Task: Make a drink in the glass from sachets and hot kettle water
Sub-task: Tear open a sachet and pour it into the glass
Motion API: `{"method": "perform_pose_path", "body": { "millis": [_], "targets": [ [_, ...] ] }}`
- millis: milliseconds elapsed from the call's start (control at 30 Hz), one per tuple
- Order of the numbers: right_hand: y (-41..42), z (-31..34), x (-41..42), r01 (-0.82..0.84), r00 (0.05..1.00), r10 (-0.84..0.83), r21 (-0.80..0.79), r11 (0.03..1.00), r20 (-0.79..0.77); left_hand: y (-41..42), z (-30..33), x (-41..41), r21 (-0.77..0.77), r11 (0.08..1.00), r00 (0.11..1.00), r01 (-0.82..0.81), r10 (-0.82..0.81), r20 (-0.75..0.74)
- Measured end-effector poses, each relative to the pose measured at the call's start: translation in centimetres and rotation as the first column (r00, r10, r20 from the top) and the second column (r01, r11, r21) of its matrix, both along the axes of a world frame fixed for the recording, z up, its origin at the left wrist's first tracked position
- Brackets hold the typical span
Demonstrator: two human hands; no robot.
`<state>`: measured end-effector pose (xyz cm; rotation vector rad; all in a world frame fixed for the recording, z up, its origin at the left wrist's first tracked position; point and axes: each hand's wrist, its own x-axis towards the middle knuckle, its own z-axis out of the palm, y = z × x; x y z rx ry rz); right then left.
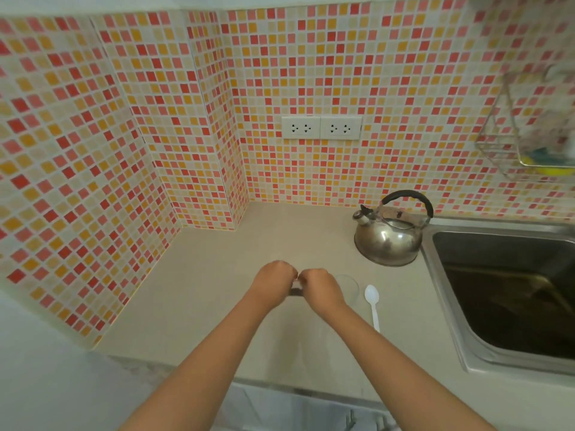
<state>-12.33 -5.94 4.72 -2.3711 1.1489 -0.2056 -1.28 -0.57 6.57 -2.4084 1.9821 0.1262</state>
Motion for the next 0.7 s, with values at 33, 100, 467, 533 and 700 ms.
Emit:
{"method": "perform_pose_path", "body": {
  "millis": [33,100,467,533,700],
  "targets": [
    [-0.2,0.8,-0.3,0.022,1.000,-0.023,0.012,1.000,0.015,-0.3,0.8,-0.3,-0.007,1.000,1.000,-0.008,0.009,0.004],
    [-0.9,2.1,-1.1,0.049,0.998,-0.051,0.024,0.998,0.047,-0.9,2.3,-1.0,-0.015,1.000,1.000,-0.026,0.027,0.015],
    [-4.1,4.9,-7.6,0.203,0.967,-0.219,0.124,0.971,0.130,-4.8,4.3,-7.0,0.026,0.965,0.902,-0.261,0.253,-0.349],
    [-4.1,4.6,-8.6,0.350,0.904,-0.375,0.152,0.924,0.203,-5.2,3.9,-7.6,0.065,0.950,0.837,-0.304,0.299,-0.459],
    [-4.2,4.2,-9.8,0.506,0.734,-0.646,0.466,0.726,0.210,-6.1,3.6,-9.4,0.152,0.919,0.645,-0.363,0.366,-0.671]
  ]
}}
